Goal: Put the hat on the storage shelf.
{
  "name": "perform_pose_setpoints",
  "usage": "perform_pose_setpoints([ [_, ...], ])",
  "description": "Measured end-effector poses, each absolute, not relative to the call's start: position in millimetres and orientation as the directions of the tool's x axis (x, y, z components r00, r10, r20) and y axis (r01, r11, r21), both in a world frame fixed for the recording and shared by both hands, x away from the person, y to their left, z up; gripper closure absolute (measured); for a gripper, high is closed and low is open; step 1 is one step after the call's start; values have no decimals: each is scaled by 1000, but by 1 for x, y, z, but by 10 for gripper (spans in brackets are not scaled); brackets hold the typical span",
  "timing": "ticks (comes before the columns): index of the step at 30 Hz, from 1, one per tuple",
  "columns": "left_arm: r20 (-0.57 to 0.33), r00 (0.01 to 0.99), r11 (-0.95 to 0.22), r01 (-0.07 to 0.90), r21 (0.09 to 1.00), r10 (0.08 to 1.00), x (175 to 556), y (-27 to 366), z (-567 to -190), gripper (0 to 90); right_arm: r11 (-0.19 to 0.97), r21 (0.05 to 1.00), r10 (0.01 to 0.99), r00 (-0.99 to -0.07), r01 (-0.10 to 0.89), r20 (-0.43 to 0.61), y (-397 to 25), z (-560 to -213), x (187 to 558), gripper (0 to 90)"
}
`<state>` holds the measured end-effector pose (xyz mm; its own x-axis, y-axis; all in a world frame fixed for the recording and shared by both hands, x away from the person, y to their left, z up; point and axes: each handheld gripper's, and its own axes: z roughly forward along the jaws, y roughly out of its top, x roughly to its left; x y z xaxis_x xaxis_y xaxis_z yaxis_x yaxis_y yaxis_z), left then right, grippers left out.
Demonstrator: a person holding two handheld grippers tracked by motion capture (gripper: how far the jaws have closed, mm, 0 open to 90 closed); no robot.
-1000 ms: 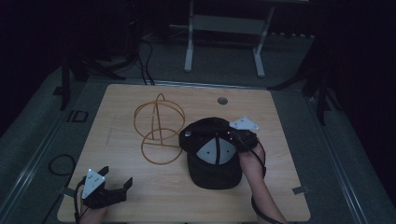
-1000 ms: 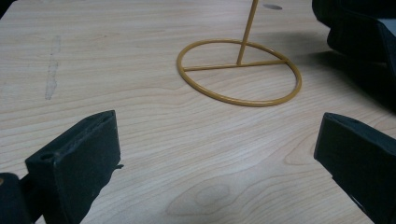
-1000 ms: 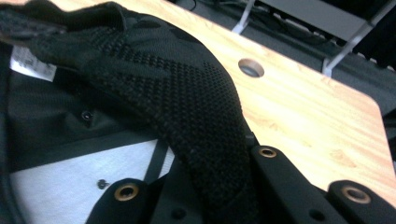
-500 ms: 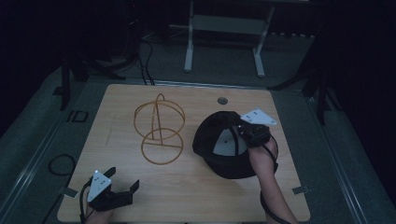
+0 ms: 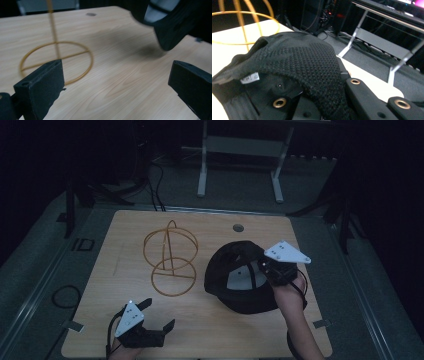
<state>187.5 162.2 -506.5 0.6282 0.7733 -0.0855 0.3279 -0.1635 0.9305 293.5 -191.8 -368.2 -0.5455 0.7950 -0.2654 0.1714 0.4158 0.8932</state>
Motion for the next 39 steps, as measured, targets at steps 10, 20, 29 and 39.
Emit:
perform_pose_setpoints([
  [10, -75, 692, -175, 284, 943, 718, 205, 127, -481, 8, 422, 899, 755, -594, 119, -276, -186, -368, 276, 886],
  [20, -77, 700, -176, 283, 943, 710, 227, 97, -474, 71, 433, 896, 718, -639, 99, -276, -182, -374, 269, 886],
  [29, -74, 738, -229, 301, 926, 671, 242, 82, -478, 165, 424, 904, 660, -703, 57, -265, -187, -373, 266, 886],
  [39, -124, 749, -192, 321, 927, 651, 252, 77, -478, 374, 421, 906, 619, -745, 49, -247, -192, -374, 263, 886],
])
